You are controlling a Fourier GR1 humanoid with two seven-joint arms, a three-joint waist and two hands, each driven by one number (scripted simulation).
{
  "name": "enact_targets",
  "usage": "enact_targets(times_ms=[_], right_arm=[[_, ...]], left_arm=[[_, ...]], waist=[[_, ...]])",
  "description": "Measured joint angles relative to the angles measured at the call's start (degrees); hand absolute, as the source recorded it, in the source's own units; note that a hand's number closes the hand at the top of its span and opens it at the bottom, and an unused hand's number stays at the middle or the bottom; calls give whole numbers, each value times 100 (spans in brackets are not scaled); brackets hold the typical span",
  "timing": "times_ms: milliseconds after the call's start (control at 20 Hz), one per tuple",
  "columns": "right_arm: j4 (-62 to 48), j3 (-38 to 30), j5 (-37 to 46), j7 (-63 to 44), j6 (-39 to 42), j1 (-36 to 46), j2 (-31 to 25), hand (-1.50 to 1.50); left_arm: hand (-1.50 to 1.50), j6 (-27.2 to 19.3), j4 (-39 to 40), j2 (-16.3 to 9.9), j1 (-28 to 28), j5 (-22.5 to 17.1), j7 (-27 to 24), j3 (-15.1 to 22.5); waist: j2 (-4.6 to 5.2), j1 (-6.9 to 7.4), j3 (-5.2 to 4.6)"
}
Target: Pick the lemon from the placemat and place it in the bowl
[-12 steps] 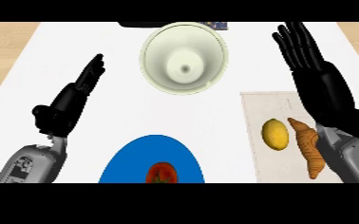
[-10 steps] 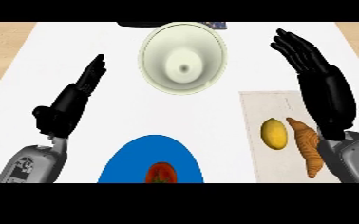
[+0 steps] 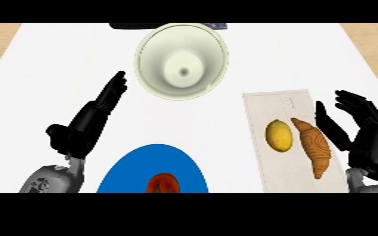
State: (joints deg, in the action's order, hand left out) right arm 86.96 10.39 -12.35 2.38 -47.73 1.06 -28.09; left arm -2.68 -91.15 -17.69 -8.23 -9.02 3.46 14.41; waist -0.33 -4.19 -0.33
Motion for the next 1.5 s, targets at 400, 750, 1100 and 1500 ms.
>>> enact_targets(times_ms=[400, 750, 1100, 1500], right_arm=[[30, 887, 1520, -1922, -772, -471, -826, -150], [304, 1495, 1607, -4119, 764, -386, -2088, -150], [1351, 1716, 589, -6235, 2550, 462, -2744, -150], [1406, 1886, -336, -7219, 3361, 1719, -2757, -150]], left_arm=[[0, 174, -109, 181, 55, 0, 1, 263], [0, 206, -71, 262, -81, 77, 25, 372], [0, 309, 37, 295, -119, 62, -3, 403], [0, 373, 118, 346, -57, 82, -136, 358]], waist=[[37, 372, -14], [65, 532, -45], [62, 640, -24], [56, 633, 4]])
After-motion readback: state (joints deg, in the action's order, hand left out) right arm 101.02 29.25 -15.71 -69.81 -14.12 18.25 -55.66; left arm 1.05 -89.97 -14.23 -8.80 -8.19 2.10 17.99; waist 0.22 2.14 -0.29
